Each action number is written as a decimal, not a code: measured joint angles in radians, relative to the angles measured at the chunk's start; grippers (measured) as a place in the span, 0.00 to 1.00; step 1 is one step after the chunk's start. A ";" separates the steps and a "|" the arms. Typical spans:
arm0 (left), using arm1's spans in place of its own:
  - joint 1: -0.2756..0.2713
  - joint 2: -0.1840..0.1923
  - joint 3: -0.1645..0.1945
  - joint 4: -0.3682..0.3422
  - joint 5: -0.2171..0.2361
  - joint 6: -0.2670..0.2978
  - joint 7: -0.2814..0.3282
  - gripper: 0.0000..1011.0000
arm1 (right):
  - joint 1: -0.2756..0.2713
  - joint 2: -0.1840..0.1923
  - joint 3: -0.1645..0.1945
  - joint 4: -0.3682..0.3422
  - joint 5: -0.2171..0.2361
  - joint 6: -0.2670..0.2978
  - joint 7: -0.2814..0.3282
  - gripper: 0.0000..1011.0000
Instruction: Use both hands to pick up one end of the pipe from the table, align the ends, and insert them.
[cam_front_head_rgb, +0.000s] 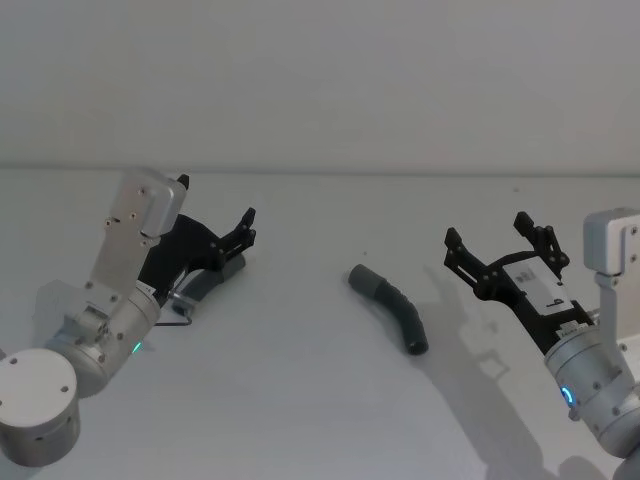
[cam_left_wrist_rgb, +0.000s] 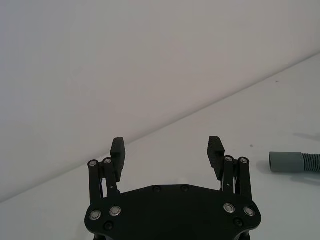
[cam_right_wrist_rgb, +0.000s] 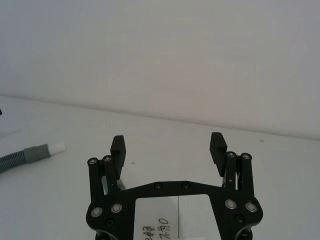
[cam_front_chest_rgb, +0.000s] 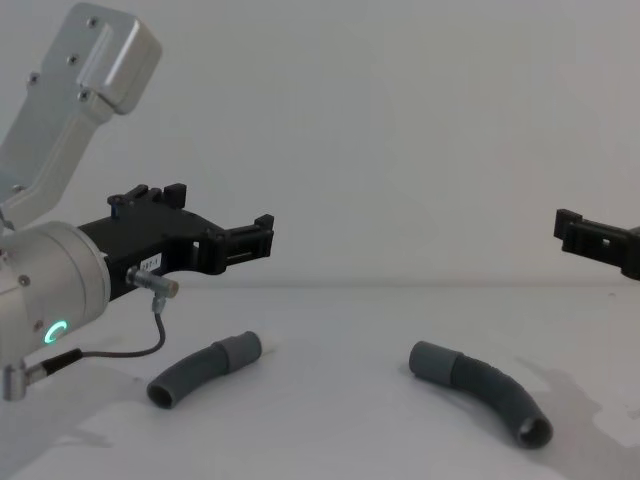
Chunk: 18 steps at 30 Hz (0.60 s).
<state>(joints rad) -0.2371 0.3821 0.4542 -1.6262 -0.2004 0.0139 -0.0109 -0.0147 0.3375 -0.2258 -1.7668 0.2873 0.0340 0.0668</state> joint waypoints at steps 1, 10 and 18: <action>0.000 0.000 0.000 0.000 0.000 0.000 0.000 0.99 | 0.000 0.000 0.000 0.000 0.000 0.000 0.000 0.99; 0.000 0.000 0.000 0.000 0.000 0.000 0.000 0.99 | 0.000 0.000 0.000 0.000 0.000 0.000 0.000 0.99; 0.000 0.000 0.000 0.000 0.000 0.000 0.000 0.99 | 0.000 0.000 0.000 0.000 0.000 0.000 0.000 0.99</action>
<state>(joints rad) -0.2371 0.3821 0.4542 -1.6262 -0.2004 0.0139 -0.0109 -0.0146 0.3375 -0.2258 -1.7668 0.2873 0.0340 0.0668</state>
